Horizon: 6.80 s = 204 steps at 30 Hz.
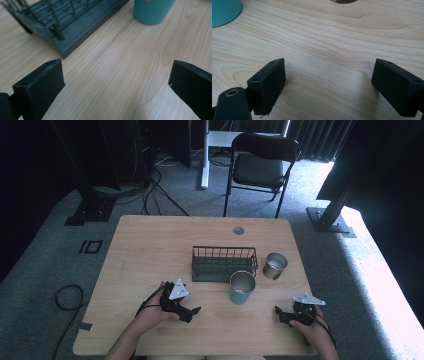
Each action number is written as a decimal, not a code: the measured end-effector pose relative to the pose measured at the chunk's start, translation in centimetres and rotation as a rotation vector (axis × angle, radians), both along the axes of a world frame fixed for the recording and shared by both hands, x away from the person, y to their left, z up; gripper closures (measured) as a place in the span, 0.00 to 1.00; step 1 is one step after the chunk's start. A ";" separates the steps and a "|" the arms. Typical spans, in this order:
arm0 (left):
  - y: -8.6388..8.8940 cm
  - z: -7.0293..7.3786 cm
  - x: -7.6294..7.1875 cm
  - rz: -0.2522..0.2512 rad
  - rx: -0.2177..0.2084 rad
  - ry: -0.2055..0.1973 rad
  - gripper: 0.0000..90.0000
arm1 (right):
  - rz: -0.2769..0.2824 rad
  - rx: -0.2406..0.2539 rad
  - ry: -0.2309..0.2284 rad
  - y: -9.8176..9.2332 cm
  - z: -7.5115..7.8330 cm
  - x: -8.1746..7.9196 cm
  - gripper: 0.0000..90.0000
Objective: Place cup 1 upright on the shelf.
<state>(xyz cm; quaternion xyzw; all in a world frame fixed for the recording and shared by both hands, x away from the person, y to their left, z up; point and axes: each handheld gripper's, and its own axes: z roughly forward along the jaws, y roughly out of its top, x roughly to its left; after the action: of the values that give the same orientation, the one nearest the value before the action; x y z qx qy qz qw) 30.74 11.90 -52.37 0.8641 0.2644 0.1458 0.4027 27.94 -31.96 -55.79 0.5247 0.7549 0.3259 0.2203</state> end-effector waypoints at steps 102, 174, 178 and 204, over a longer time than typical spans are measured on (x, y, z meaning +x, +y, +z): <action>-16.0 3.2 3.0 -0.155 -0.334 -0.182 0.15 | 0.009 0.002 0.000 0.0 0.0 0.0 0.13; -6.5 10.3 10.5 0.325 -0.375 -0.302 0.15 | 0.010 0.001 -0.001 0.1 0.0 0.0 0.13; -6.5 9.0 10.9 0.336 -0.364 -0.289 0.15 | 0.010 0.001 0.000 0.0 0.0 0.0 0.13; -5.7 4.2 11.8 0.375 -0.340 -0.233 0.15 | 0.010 0.000 0.000 0.0 0.0 0.0 0.13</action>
<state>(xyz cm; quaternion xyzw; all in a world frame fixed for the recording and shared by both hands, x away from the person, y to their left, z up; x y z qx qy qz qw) 42.57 6.22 -48.21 0.6976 0.3924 0.2697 0.5354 27.92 -31.92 -55.78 0.5210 0.7574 0.3272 0.2186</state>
